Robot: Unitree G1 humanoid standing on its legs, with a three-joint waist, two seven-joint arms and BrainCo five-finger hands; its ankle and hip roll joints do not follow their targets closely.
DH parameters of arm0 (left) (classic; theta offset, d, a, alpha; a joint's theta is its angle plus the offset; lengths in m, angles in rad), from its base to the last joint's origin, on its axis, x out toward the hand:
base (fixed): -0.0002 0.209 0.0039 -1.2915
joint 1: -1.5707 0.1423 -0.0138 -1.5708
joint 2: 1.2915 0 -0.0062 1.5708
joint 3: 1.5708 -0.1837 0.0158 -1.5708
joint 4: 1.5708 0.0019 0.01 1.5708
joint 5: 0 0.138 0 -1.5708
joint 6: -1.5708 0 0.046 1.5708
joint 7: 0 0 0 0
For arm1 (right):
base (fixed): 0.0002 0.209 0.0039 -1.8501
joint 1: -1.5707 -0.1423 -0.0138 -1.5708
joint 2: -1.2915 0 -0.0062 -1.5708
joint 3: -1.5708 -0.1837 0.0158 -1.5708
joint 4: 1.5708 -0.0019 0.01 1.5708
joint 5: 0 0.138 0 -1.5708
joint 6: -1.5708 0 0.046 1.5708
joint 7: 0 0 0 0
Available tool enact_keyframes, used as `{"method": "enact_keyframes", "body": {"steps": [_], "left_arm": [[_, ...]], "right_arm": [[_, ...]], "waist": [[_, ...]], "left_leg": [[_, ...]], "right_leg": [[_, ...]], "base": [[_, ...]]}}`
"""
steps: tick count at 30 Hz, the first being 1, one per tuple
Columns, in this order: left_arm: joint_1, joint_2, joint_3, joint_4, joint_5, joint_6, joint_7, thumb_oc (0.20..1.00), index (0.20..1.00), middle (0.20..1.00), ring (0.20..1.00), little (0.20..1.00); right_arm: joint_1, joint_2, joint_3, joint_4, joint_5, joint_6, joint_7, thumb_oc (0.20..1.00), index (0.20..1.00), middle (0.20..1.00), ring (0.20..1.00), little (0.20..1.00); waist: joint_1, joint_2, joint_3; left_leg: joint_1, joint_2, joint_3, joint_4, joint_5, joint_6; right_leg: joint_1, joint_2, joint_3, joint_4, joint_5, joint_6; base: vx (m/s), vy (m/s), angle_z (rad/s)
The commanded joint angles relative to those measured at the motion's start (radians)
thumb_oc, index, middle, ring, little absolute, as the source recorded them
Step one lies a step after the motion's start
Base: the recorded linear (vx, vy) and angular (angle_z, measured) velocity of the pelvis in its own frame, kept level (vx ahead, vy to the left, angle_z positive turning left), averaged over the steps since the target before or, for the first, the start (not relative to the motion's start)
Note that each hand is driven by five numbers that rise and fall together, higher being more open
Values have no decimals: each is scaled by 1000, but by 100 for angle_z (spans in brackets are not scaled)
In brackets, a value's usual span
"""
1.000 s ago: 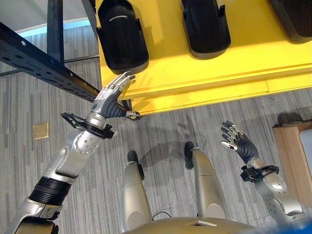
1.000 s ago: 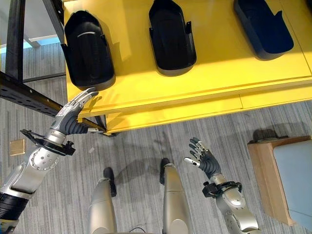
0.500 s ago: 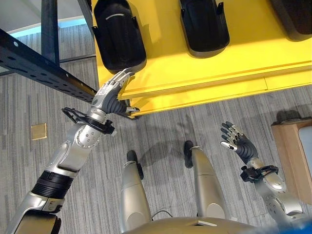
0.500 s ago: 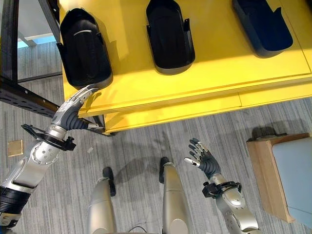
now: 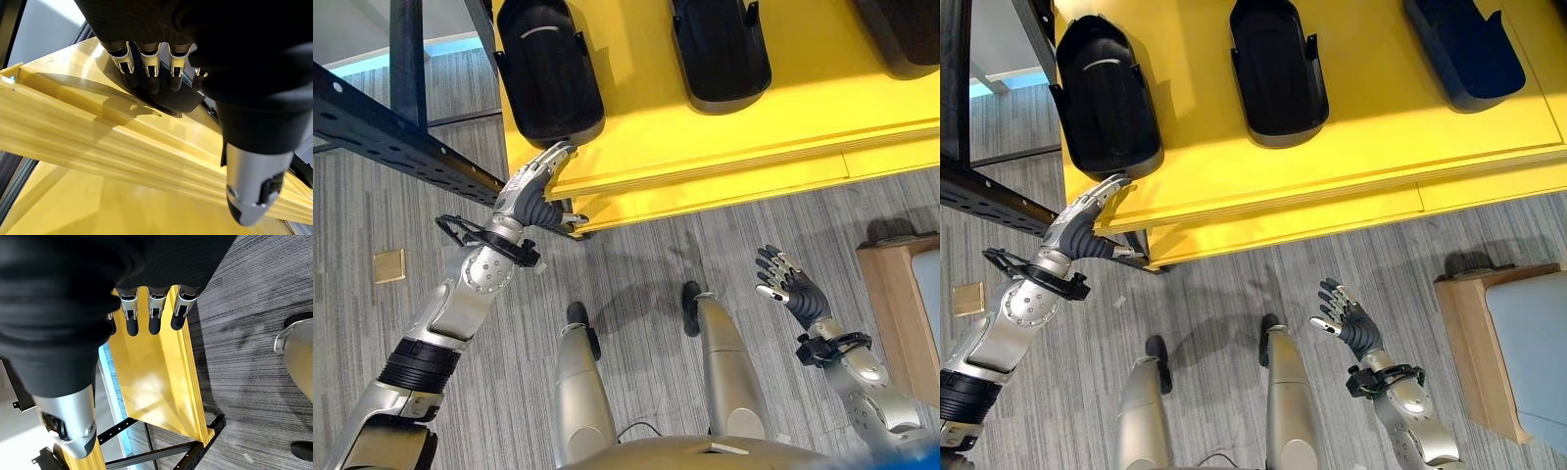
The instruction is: Move parts from the plastic box to the shelf.
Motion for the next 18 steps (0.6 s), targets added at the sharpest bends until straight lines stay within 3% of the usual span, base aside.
{"method": "enact_keyframes", "body": {"steps": [1, 18], "left_arm": [[-28, -23, -4, 19, -25, -7, 12, 1000, 1000, 1000, 1000, 1000], [-49, -18, 32, 66, -55, 11, 37, 1000, 1000, 1000, 1000, 1000]], "right_arm": [[-6, 11, -25, -49, 34, -24, 15, 1000, 1000, 1000, 1000, 1000], [-3, 4, -17, -40, 40, -9, 22, 1000, 1000, 1000, 1000, 1000]], "waist": [[-6, 0, -28], [-7, 1, -32]], "left_leg": [[-48, -7, -27, 23, 40, 40], [-57, -5, -26, 30, 37, 40]], "right_leg": [[50, -22, 30, -56, 89, 39], [39, -20, 32, -52, 92, 36]], "base": [[0, 0, 0], [0, 0, 0]]}}
